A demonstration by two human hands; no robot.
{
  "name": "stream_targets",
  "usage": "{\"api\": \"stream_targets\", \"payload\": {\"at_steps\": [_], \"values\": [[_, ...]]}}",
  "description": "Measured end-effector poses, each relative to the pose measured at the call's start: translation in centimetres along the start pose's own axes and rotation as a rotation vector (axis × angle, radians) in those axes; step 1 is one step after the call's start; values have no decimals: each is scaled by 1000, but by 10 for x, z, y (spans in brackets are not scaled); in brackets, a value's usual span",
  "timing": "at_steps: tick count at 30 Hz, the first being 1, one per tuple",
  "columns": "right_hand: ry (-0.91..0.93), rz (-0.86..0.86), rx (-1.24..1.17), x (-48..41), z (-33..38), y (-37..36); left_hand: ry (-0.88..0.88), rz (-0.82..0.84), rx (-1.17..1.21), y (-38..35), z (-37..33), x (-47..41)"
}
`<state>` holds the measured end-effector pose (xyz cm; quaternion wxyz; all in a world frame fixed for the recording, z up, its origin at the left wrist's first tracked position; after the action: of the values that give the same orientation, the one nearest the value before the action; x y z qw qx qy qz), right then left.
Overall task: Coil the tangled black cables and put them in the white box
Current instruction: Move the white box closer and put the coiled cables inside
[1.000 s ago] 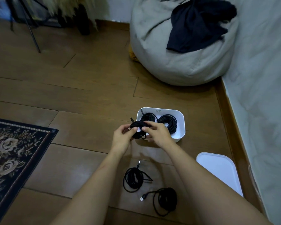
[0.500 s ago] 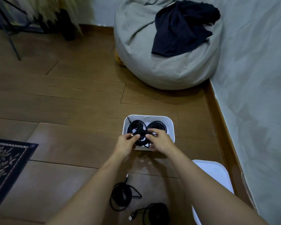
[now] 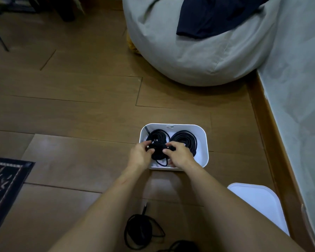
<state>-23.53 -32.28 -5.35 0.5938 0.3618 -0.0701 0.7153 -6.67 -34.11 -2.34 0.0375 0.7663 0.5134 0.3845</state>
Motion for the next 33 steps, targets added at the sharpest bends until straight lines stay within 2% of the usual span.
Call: {"api": "stream_targets", "payload": {"at_steps": [4,8,14,19,26,33], "values": [[-13,-8,19,-14,-9,-5,-17,26,-166,2,0,-8],[-41,11,73,-14,-13,-2,-11,110,-216,-4,6,-12],[-81,49,265,2,-14,8,6,68,-372,-13,6,-6],[-82,65,265,8,-18,1,20,37,-501,-22,8,2],[-70,78,357,25,-13,9,-33,43,-543,-20,10,15],[9,38,389,68,-4,0,-124,-23,-440,-19,18,57]]}}
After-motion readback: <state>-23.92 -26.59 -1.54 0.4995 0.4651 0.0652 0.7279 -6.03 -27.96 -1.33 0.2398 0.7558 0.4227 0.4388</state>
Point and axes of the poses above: each hand's wrist, its own x-axis away from the middle knuckle, its own y-axis out of the back of the hand, z = x × y, the point moved 4 cm from there along -x, towards the middle knuckle, and after that the axes turned 13 degrees about z, right-handed, at the moved point
